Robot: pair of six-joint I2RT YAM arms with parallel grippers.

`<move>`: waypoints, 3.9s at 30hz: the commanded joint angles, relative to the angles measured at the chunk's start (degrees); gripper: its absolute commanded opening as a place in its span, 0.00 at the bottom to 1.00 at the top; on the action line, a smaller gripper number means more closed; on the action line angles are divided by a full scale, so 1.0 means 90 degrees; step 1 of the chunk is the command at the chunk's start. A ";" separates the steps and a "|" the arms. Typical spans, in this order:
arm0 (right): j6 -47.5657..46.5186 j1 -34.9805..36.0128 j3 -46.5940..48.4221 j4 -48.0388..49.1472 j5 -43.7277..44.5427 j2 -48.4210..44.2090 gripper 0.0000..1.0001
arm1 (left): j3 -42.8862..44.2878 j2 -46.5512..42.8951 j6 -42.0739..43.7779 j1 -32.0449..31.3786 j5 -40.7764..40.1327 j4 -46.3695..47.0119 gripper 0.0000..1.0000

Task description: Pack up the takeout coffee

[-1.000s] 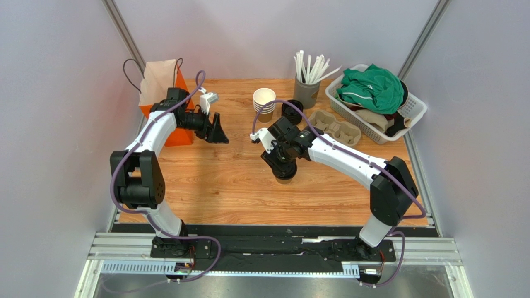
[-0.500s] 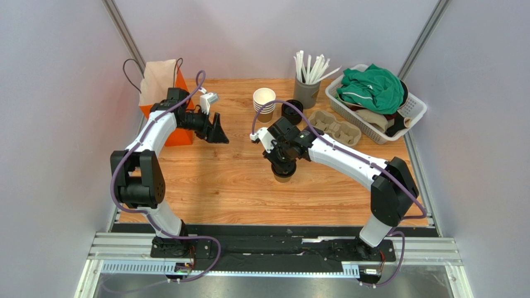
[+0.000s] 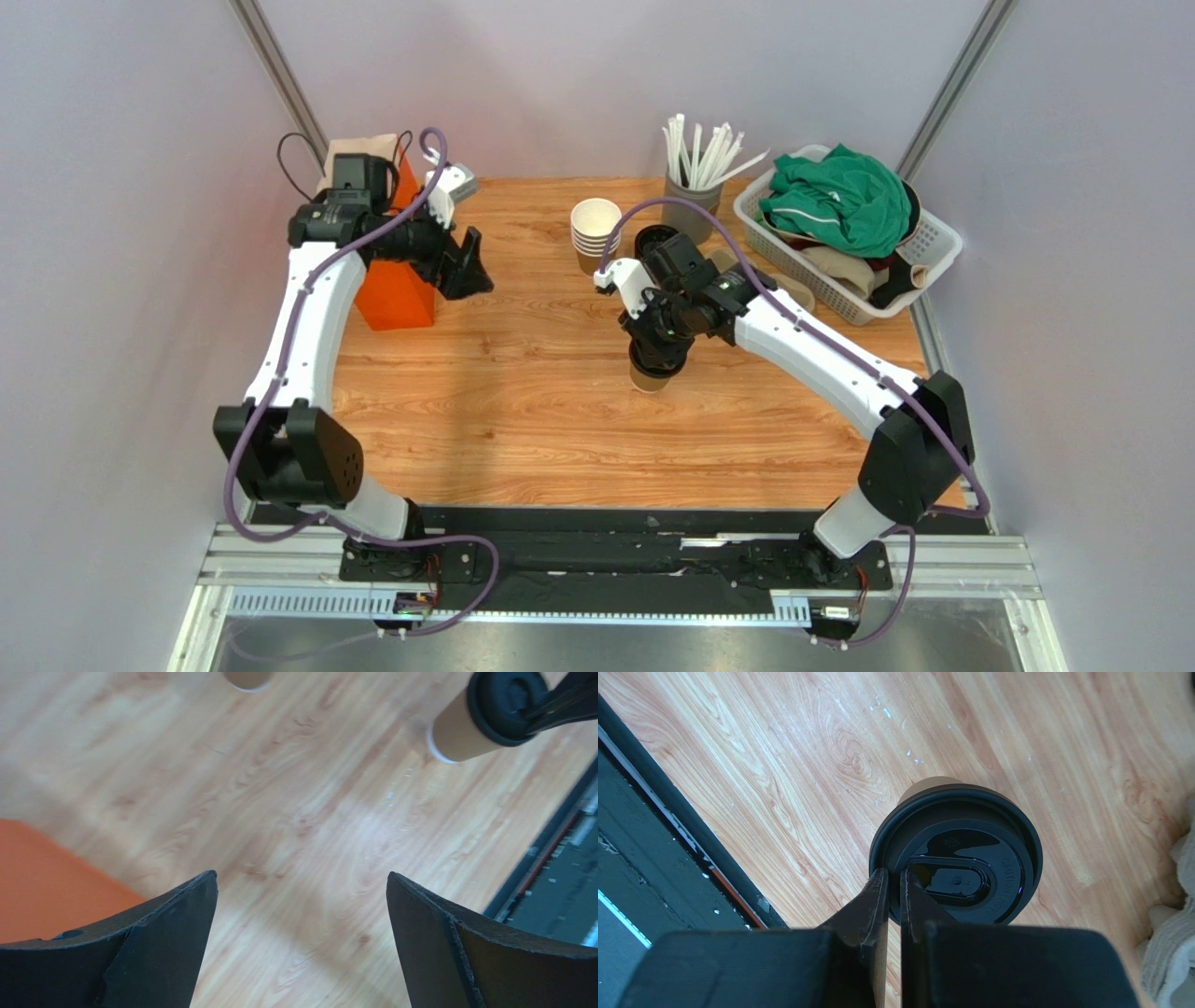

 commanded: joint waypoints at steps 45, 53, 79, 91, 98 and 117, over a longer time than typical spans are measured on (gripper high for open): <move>-0.0323 -0.0747 -0.0345 0.0250 -0.0753 -0.0834 0.00 | -0.0389 0.0039 -0.1190 0.0755 -0.3101 0.2714 0.46; -0.0235 -0.0863 -0.0267 0.0289 -0.0743 -0.0883 0.00 | -0.0536 -0.0293 -0.1200 0.0755 -0.2681 0.2480 0.22; -0.0420 -0.1635 0.1644 -0.0412 -0.0432 -0.0815 0.00 | -0.1952 -0.2500 -0.0497 -0.1597 -0.1030 0.0947 0.26; -0.0235 -0.1733 0.5091 -0.1049 -0.0362 0.0220 0.00 | -0.1767 -0.2530 -0.0790 -0.2262 -0.0552 0.0898 0.28; 0.0321 -0.1655 0.5778 -0.0932 -0.1065 0.0758 0.00 | -0.1669 -0.2413 -0.0839 -0.2633 -0.0366 0.0752 0.28; 0.0400 -0.0161 0.5788 -0.0824 -0.1437 0.1051 0.00 | -0.1581 -0.2286 -0.0565 -0.2848 0.0024 0.0614 0.45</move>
